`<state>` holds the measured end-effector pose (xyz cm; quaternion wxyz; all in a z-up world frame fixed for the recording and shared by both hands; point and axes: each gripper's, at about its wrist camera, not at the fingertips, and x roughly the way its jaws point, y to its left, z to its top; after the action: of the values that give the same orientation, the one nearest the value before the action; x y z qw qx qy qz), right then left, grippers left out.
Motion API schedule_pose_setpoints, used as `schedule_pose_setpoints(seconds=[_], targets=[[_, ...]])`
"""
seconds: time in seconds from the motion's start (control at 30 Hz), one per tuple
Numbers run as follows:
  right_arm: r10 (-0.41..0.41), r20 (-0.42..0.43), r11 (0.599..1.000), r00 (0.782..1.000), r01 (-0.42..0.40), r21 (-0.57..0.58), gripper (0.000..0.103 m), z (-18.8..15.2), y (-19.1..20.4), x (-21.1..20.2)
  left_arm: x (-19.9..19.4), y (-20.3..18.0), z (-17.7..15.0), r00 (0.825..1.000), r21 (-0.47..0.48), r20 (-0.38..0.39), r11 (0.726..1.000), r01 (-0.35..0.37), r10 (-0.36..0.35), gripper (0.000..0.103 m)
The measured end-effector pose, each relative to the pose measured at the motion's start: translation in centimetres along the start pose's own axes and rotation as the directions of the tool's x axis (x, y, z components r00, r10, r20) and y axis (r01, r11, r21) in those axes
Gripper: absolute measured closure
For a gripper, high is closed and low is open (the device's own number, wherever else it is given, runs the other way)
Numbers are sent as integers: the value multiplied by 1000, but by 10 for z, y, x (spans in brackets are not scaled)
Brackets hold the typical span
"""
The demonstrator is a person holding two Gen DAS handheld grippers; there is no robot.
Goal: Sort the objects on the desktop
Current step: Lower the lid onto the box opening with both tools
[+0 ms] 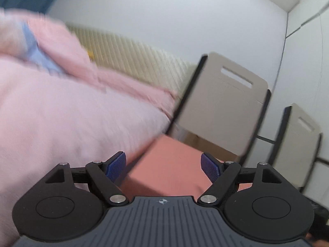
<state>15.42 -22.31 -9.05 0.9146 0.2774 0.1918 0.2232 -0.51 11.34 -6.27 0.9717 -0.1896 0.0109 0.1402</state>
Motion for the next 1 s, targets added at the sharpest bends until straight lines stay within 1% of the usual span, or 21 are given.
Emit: schedule_pose_setpoints(seconds=[0.07,0.17,0.23,0.37,0.43,0.5,0.53,0.57,0.63,0.7,0.77,0.87,0.9,0.93,1.0], targets=[[-12,0,1000,1000,12,-22,19,-4,2,-1,-2,-7,-1,999,67,38,998,-18,16,19],[-19,-1,998,1000,19,-55,19,-8,5,-4,5,-9,-3,1000,70,-26,997,16,-14,19],[-15,8,995,1000,16,-97,19,-8,9,-11,7,-11,-4,999,90,-35,996,12,-9,19],[-15,41,984,999,22,-178,18,-7,18,-31,11,-15,-7,997,126,-77,991,34,-25,19],[-21,43,978,999,30,-207,18,-8,20,-41,9,-18,-9,997,153,-82,988,28,-15,19],[-25,26,972,999,30,-233,15,-12,22,-51,8,-18,-10,996,164,-85,986,22,-8,19],[-27,17,969,999,31,-246,9,-14,23,-56,8,-18,-10,996,167,-87,986,20,-5,19],[-39,1,965,999,38,-260,7,-18,24,-61,7,-19,-10,996,170,-87,985,17,-3,19],[-75,-30,958,997,64,-280,7,-26,25,-68,5,-20,-10,996,176,-86,984,13,2,20],[-68,-63,964,996,49,-261,7,-33,23,-73,3,-22,-10,997,182,-81,983,7,8,21],[-47,-76,974,996,29,-226,7,-37,21,-76,2,-22,-10,997,183,-76,983,0,14,23],[-62,-66,979,996,48,-196,8,-37,19,-79,2,-22,-9,997,181,-73,983,-8,21,27],[-60,-67,982,996,47,-185,10,-37,19,-79,3,-21,-9,997,180,-78,984,-9,23,29],[-45,-71,986,996,33,-166,16,-38,18,-79,4,-20,-9,996,178,-83,984,-13,28,32],[-13,-79,992,997,3,-126,24,-39,17,-79,4,-19,-8,996,179,-83,984,-17,32,33]])
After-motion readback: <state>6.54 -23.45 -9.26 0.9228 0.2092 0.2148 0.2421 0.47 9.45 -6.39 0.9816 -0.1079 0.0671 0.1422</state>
